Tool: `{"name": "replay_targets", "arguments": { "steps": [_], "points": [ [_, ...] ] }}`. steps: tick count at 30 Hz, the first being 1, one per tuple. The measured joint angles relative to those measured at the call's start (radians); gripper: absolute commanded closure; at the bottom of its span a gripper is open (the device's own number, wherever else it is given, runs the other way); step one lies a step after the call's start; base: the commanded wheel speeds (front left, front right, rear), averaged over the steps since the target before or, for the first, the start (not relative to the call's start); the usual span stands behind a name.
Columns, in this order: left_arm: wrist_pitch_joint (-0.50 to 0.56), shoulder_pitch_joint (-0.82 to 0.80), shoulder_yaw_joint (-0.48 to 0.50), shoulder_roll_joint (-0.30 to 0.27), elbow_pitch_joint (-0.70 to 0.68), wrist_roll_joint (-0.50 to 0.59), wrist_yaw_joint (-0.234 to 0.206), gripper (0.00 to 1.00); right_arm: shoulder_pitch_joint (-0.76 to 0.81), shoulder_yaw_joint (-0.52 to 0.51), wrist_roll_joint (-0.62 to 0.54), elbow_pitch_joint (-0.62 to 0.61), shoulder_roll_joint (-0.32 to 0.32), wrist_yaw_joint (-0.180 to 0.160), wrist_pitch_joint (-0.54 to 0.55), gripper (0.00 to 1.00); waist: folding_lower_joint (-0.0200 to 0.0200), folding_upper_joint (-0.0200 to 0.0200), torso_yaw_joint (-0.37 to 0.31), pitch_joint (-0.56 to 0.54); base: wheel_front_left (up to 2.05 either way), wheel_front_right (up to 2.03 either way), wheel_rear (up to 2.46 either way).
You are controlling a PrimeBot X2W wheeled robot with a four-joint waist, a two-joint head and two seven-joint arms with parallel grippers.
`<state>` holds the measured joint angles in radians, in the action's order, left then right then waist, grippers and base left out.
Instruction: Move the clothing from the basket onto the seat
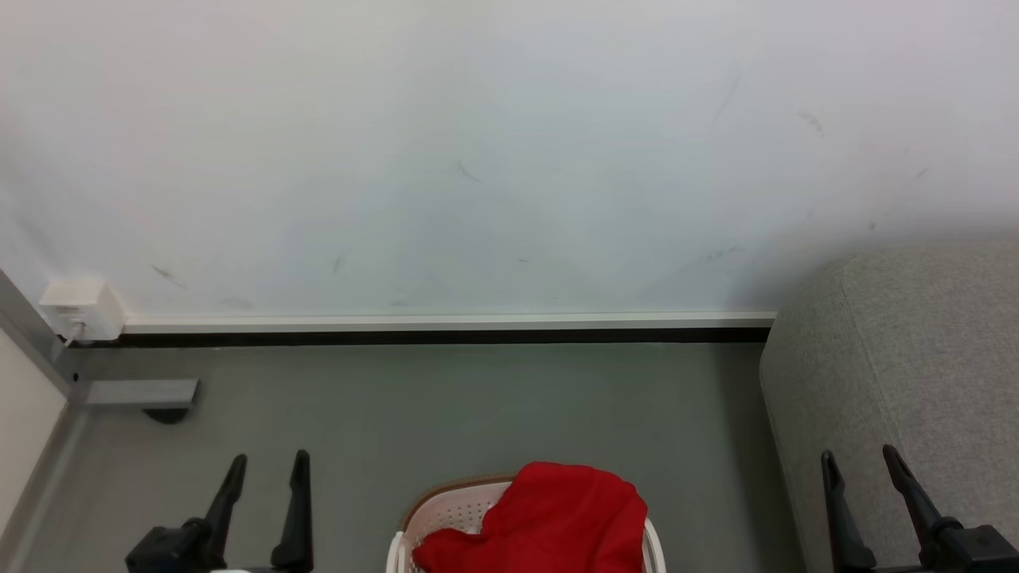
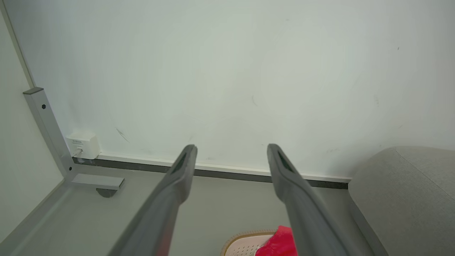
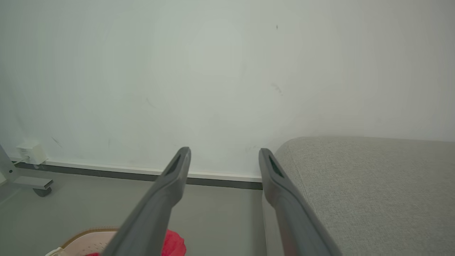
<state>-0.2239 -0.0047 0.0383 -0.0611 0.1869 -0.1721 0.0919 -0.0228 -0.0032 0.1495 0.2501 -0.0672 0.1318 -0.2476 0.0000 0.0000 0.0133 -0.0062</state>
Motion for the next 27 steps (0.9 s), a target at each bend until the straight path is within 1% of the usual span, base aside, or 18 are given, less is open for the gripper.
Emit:
{"name": "replay_targets", "arguments": {
  "steps": [10,19,27],
  "points": [
    [-0.023,0.003,0.004,-0.006,0.003,0.080,0.006,0.00,0.002,-0.017,-0.058,0.015,0.009,0.000,-0.008,0.00,0.0000,0.0000,-0.004,0.001,0.00,0.00,0.00],
    [-0.039,0.005,0.000,-0.009,0.014,0.133,0.015,0.00,0.001,-0.024,-0.075,0.020,0.018,0.000,-0.011,0.00,0.0000,0.0000,-0.008,0.000,0.00,0.00,0.00],
    [-0.040,0.005,-0.005,-0.009,0.036,0.125,0.026,0.00,0.001,-0.024,-0.033,0.030,0.018,0.000,-0.013,0.00,0.0000,0.0000,-0.007,0.000,0.00,0.00,0.00]
  ]
}}
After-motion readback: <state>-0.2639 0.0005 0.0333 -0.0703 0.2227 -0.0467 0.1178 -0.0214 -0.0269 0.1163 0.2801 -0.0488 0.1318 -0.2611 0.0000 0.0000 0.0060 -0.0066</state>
